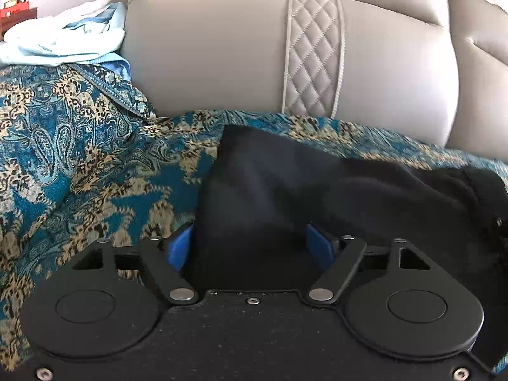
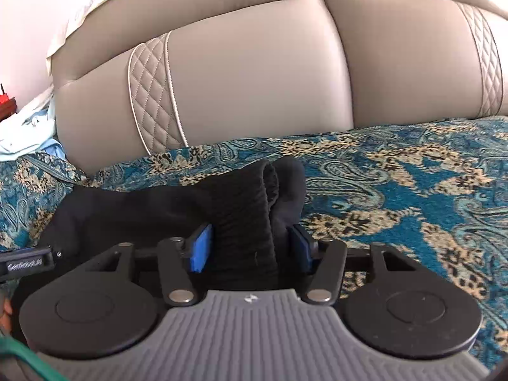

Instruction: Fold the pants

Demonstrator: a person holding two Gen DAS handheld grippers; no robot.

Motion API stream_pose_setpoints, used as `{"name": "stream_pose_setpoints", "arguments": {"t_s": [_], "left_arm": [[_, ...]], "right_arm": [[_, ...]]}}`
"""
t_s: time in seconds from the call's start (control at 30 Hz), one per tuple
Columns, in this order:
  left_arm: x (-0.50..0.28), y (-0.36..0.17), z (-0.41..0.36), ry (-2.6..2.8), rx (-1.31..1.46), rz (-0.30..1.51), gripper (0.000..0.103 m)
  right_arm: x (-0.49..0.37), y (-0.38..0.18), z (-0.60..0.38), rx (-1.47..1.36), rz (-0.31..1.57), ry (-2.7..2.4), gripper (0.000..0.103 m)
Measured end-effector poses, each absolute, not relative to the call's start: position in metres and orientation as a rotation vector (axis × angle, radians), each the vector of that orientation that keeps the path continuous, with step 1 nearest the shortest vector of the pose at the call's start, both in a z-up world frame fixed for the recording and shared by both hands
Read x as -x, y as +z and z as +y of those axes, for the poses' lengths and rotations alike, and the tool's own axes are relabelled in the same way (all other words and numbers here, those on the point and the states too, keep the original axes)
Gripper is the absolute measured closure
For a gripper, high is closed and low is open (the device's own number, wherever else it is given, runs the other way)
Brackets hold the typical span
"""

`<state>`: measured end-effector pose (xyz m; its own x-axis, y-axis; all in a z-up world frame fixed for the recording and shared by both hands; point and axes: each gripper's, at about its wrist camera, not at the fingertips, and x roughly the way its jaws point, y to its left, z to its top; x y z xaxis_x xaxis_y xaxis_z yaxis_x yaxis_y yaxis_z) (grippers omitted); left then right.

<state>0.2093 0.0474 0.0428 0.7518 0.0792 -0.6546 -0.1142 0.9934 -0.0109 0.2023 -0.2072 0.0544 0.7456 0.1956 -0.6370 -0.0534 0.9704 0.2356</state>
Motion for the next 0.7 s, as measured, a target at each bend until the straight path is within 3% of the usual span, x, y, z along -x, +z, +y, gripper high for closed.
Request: {"name": "stream_pose_setpoints", "arguments": {"t_s": [0.13, 0.7], "left_arm": [[-0.19, 0.045, 0.031, 0.092, -0.026, 0.702, 0.02], [-0.124, 0.046, 0.012, 0.068, -0.073, 0.695, 0.009]], "right_arm": [[-0.191, 0.059, -0.208, -0.19, 0.72, 0.126, 0.026], [-0.129, 0.067, -0.23, -0.125, 0.758, 0.093, 0.018]]}}
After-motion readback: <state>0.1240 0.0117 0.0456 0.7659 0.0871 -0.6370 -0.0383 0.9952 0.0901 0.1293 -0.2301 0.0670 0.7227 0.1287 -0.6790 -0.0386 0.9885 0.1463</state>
